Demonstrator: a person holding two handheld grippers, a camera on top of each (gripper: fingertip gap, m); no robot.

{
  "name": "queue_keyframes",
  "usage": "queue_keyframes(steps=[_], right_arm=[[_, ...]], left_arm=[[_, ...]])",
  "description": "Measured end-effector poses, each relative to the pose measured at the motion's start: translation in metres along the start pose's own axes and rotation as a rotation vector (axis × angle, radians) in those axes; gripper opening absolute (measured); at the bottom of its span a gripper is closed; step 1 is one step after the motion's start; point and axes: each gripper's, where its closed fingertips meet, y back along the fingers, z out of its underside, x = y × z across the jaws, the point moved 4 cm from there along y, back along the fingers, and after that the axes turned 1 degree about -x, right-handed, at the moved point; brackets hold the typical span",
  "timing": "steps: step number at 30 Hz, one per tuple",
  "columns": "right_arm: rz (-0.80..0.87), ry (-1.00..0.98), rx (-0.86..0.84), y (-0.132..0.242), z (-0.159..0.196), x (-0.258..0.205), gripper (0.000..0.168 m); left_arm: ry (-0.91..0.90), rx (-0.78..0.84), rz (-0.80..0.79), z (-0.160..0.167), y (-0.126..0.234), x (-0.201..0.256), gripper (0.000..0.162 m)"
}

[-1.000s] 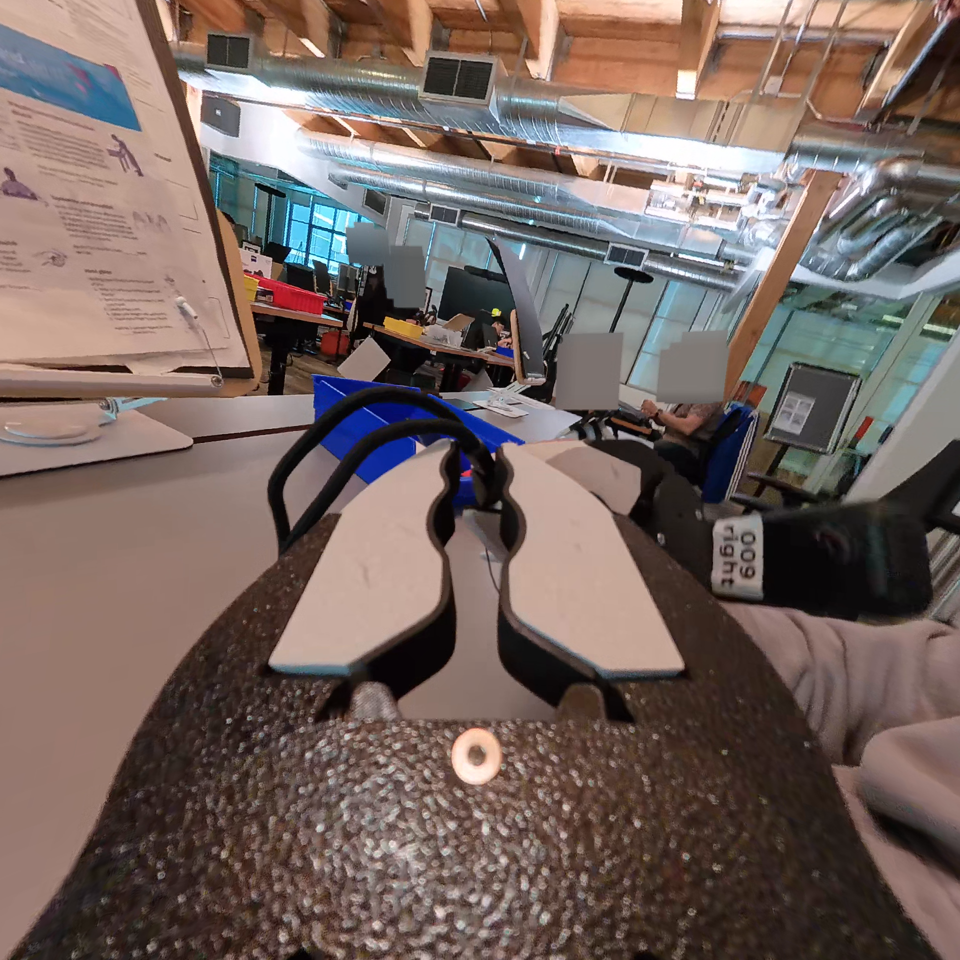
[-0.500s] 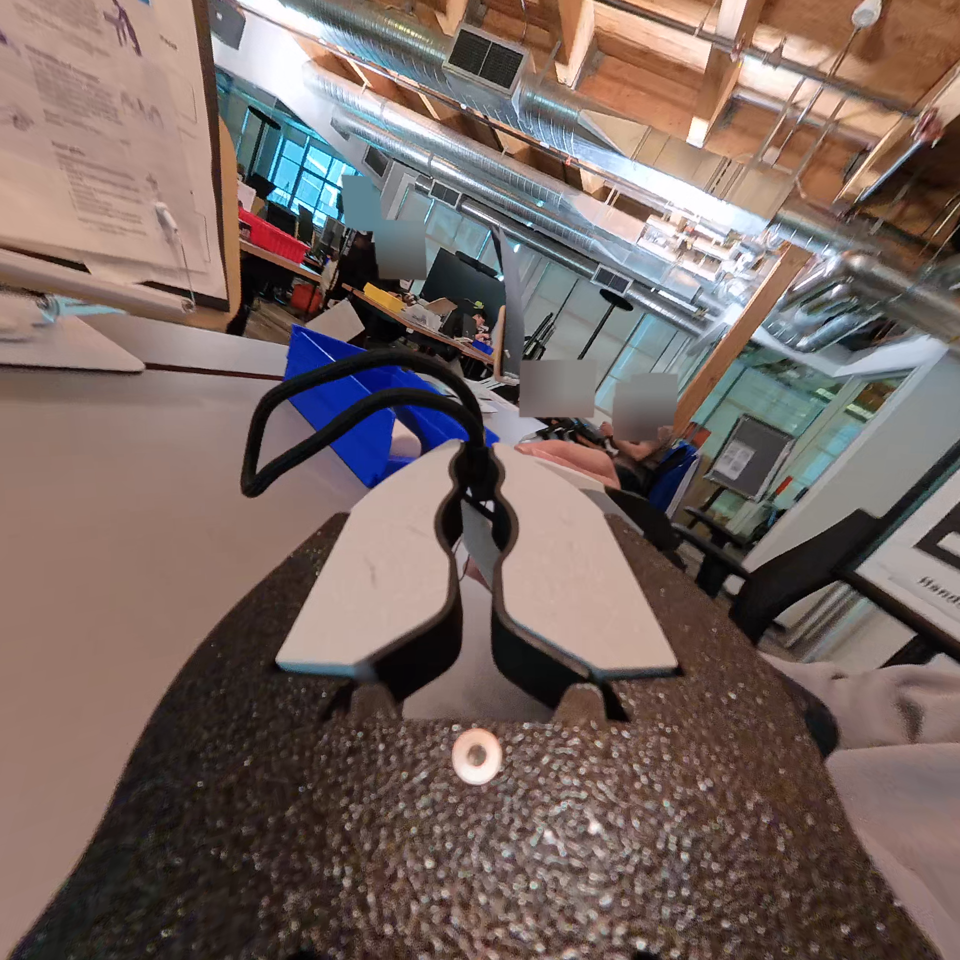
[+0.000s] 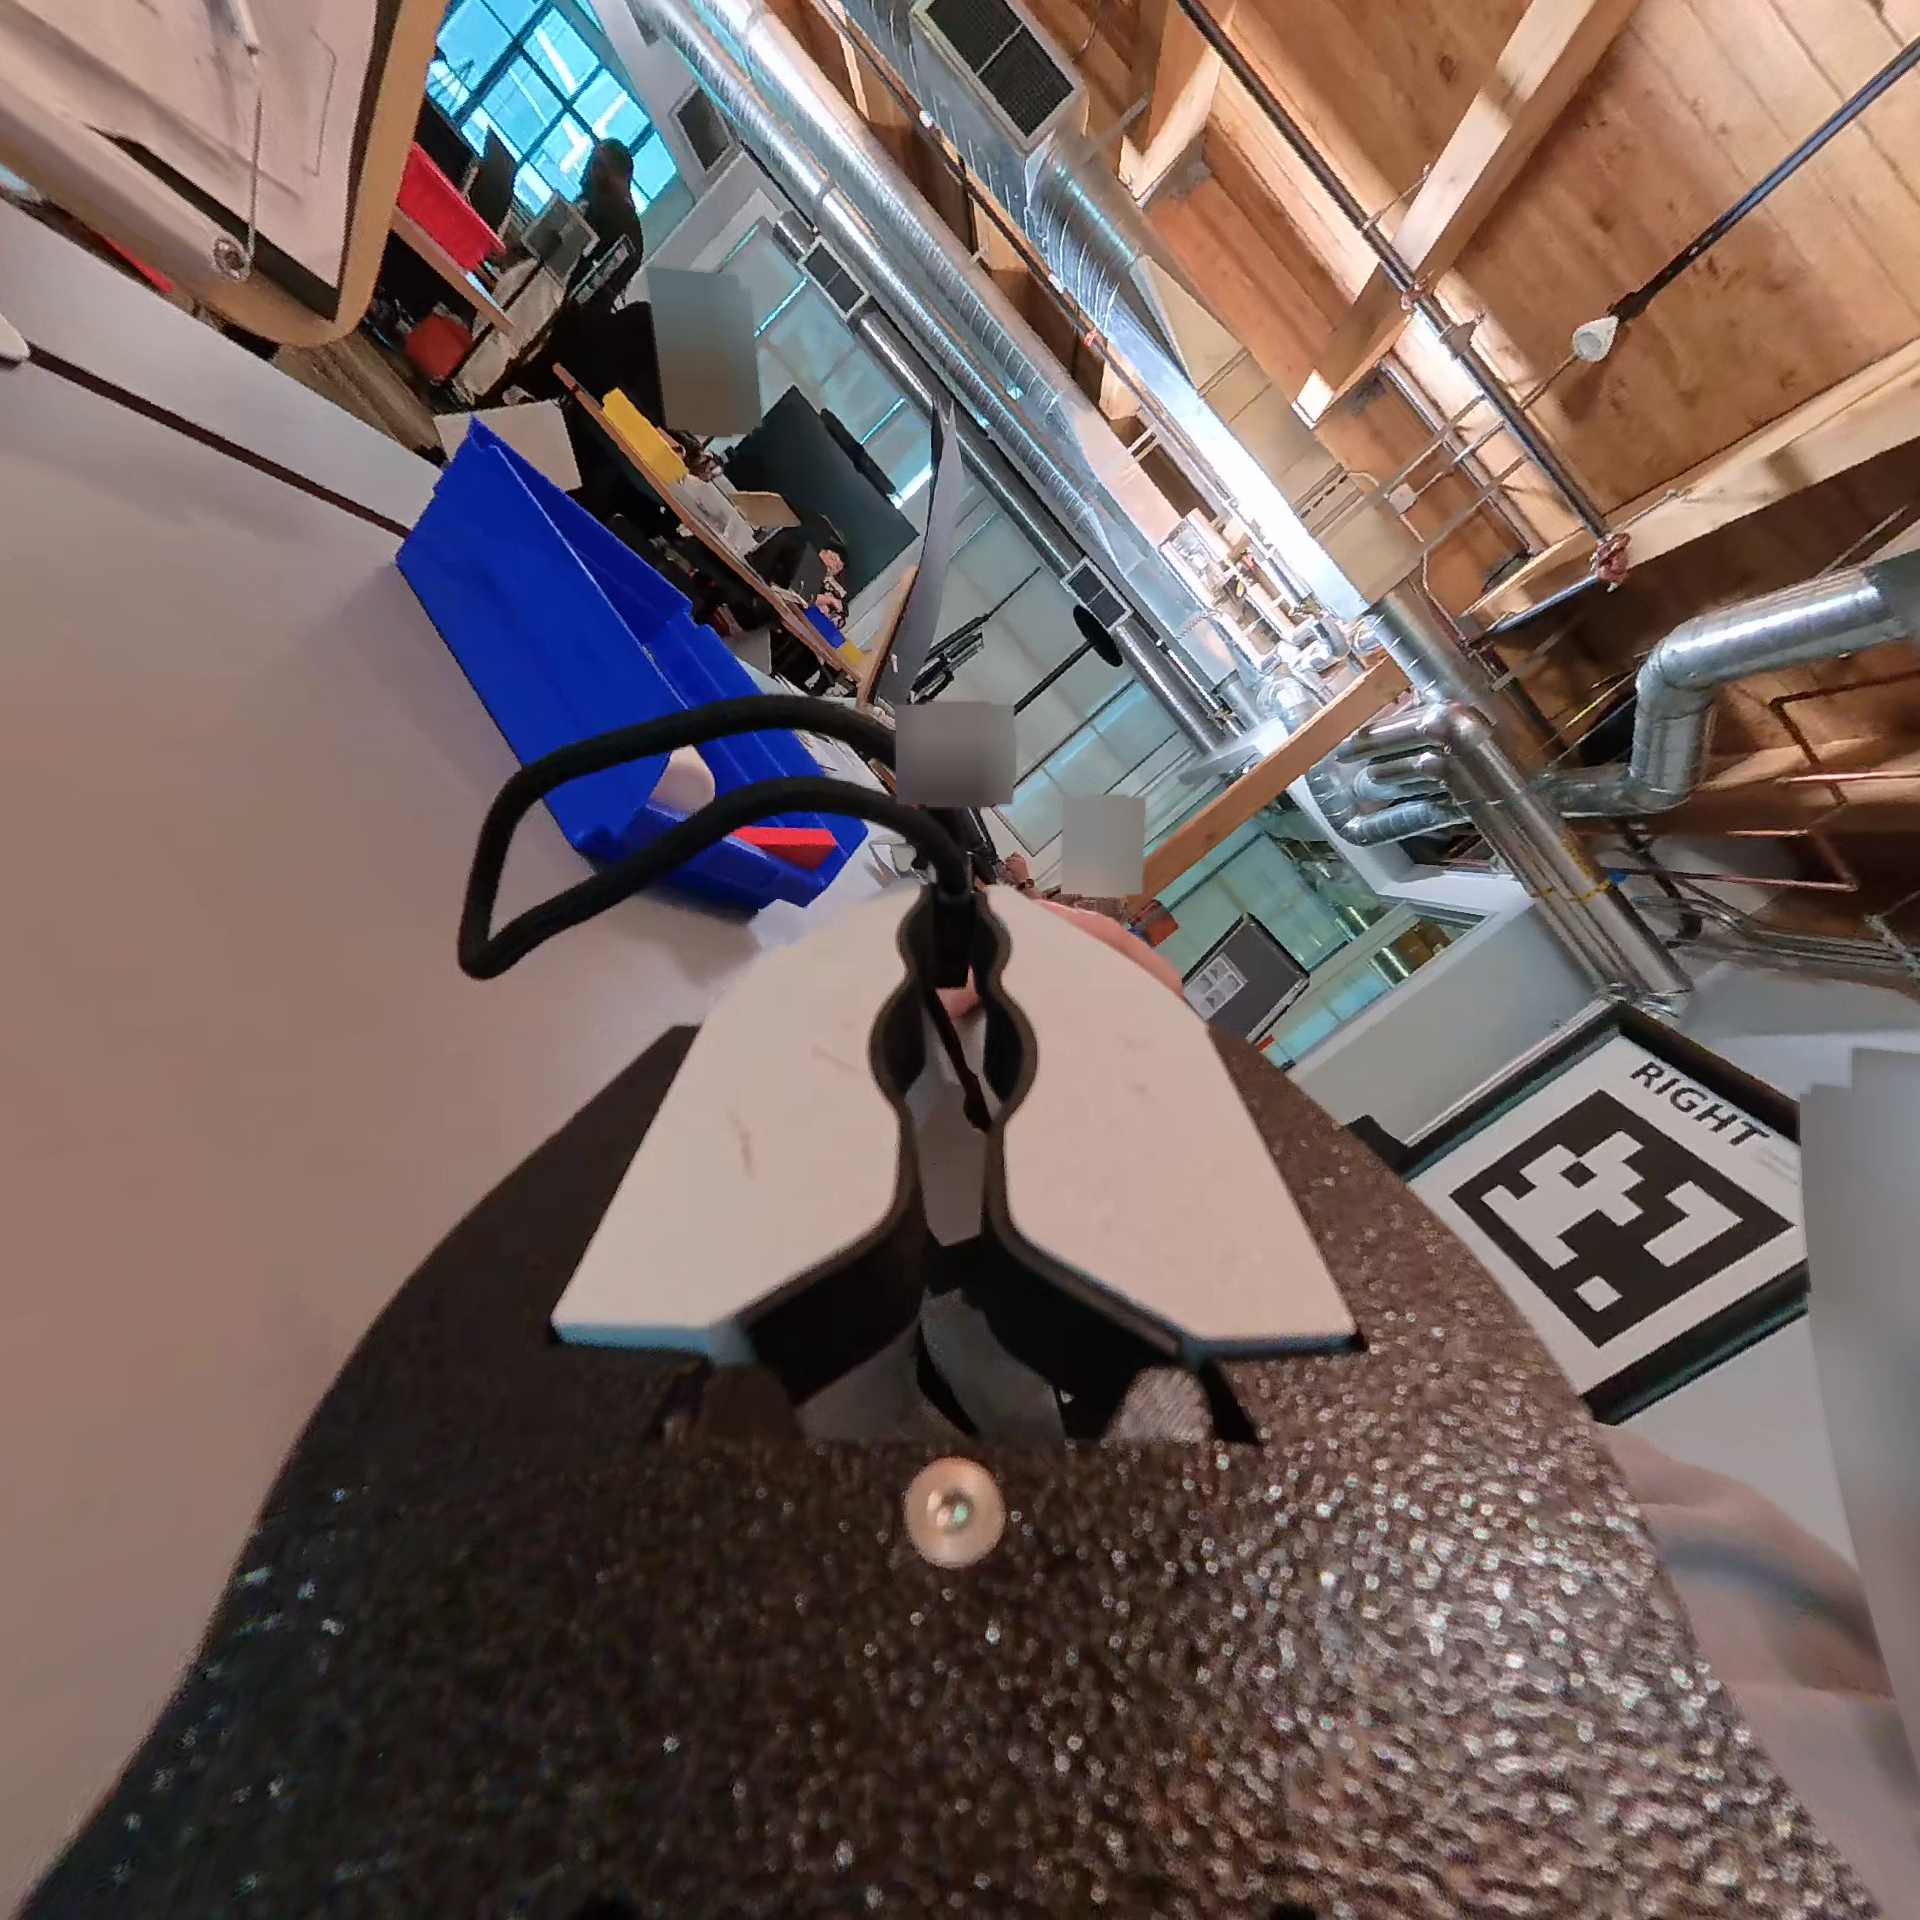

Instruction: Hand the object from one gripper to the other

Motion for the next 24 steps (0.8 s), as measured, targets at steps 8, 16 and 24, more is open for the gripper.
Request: queue_keyframes(steps=[8, 16, 24], right_arm=[[-0.023, -0.362, 0.003, 0.001, 0.005, 0.014, 0.007], [-0.169, -1.433, 0.057, 0.0, 0.047, 0.044, 0.007], [-0.215, -2.579, 0.463, 0.007, 0.098, 0.05, 0.007]], left_arm=[[-0.154, 0.017, 0.023, -0.003, -0.001, 0.008, 0.021], [-0.595, -0.045, 0.019, 0.008, -0.006, 0.025, 0.05], [-0.694, -0.13, -0.118, 0.013, -0.003, -0.007, 0.044]])
